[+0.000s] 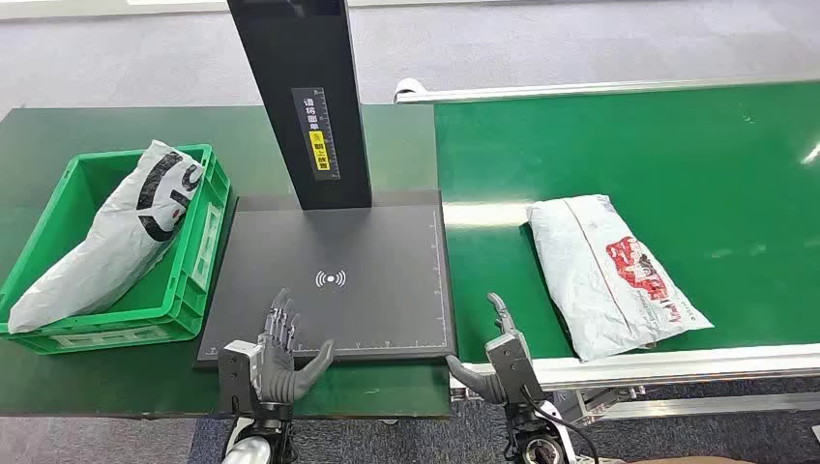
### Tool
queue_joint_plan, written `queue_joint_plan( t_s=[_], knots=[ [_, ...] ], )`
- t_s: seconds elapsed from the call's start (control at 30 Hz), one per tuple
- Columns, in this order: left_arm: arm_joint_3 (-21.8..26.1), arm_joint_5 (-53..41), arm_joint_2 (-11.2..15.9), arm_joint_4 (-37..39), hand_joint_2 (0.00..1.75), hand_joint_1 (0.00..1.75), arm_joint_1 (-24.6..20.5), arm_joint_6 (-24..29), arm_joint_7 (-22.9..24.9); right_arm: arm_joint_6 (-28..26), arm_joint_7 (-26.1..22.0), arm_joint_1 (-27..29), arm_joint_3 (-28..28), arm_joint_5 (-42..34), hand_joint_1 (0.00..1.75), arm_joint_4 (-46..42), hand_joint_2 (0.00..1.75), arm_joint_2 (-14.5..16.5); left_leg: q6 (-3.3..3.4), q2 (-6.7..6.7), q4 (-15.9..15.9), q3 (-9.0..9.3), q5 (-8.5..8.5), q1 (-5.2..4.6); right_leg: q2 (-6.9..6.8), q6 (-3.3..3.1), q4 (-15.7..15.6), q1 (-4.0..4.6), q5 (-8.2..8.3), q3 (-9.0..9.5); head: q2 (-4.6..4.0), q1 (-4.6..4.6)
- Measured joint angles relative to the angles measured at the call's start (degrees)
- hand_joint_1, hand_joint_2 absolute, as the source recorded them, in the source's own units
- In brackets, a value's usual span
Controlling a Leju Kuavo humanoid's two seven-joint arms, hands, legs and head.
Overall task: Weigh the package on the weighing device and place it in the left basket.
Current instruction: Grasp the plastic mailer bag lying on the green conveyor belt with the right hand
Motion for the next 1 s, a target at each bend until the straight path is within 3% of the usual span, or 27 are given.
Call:
queue_joint_plan(
  t_s=[0.53, 0.73, 0.87, 1.0],
  knots=[
    [0.0, 0.0, 0.1, 0.0, 1.75, 0.0, 0.0, 0.2, 0.0, -0.8, 0.2, 0.0, 0.2, 1.0, 0.0, 0.1, 1.75, 0.0, 0.0, 0.0, 0.0, 0.0, 0.0, 0.0, 0.0, 0.0, 0.0, 0.0, 0.0, 0.0, 0.01, 0.0],
    [0.0, 0.0, 0.1, 0.0, 1.75, 0.0, 0.1, 0.3, 0.0, -10.6, 5.3, -0.2, 1.3, 16.8, 0.0, 0.0, 1.75, -0.9, 0.0, 0.0, 0.0, 0.0, 0.0, 0.0, 0.0, 0.0, 0.0, 0.0, 0.0, 0.0, 0.01, 0.0],
    [0.0, 0.0, 0.2, 0.0, 1.75, 0.0, 0.2, 0.2, 0.0, -11.9, 8.3, -0.9, 1.7, 28.1, 0.0, 0.0, 1.75, -2.2, 0.0, 0.0, 0.0, 0.0, 0.0, 0.0, 0.0, 0.0, 0.0, 0.0, 0.0, 0.0, 0.02, 0.01],
    [0.0, 0.0, 0.2, 0.0, 1.75, 0.0, 0.2, 0.1, 0.0, -11.8, 8.8, -1.8, 1.6, 32.4, 0.0, 0.1, 1.75, -3.1, 0.0, 0.0, 0.0, 0.01, 0.0, 0.0, 0.0, 0.0, 0.0, 0.0, 0.0, 0.01, 0.0, 0.01]
  ],
)
